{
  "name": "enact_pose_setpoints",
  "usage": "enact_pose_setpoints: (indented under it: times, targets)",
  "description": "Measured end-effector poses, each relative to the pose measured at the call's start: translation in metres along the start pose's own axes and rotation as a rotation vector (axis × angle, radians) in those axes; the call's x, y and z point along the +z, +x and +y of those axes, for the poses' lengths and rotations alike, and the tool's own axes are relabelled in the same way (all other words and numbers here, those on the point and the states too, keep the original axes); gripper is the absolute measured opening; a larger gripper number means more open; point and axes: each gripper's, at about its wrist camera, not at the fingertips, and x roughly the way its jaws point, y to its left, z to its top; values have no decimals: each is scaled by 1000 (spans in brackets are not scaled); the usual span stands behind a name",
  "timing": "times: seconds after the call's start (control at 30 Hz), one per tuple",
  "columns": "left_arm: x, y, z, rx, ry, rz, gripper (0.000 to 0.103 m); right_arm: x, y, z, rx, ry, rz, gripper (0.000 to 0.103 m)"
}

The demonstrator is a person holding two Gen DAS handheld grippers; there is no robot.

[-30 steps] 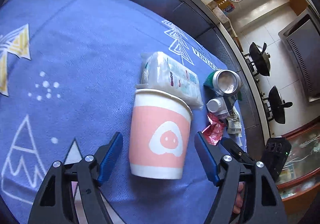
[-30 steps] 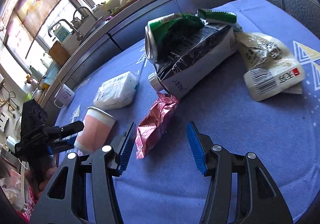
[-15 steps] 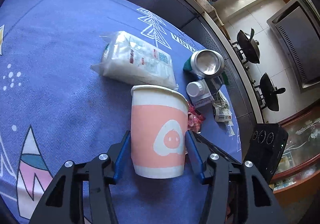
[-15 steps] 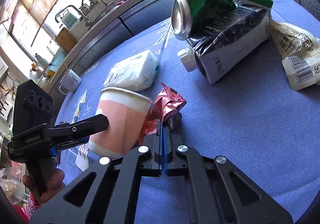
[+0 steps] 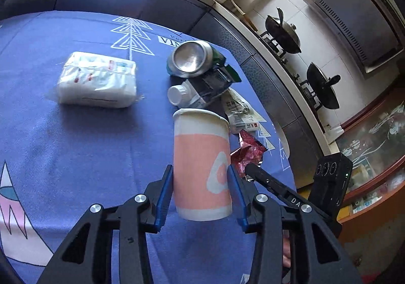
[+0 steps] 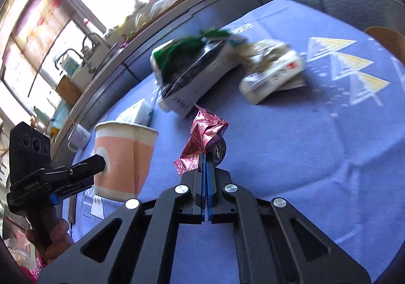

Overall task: Collect trash
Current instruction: 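Grasp the pink paper cup with left tool while right tool holds the wrapper, then carry cup and wrapper over the beige bin and open both tools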

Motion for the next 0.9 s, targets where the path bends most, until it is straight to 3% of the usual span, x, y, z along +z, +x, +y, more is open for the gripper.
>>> enact_pose_setpoints:
  times: [0.27,0.37,0.67,0.9]
  targets:
    - [-5,46,-44,-11,103,103,41,-6,-27,-47,-69,45,-28,1]
    - [-3,66,-64,-13,144,147,40,-4,-37,-72,-57,112,-43,1]
    - [26,132,-160,-64,328,201,38,29,-94,-149,-147,201,-212,1]
    - [49,220,-246,-91,468,262,37,62,-121,-228,-250,287,-290,1]
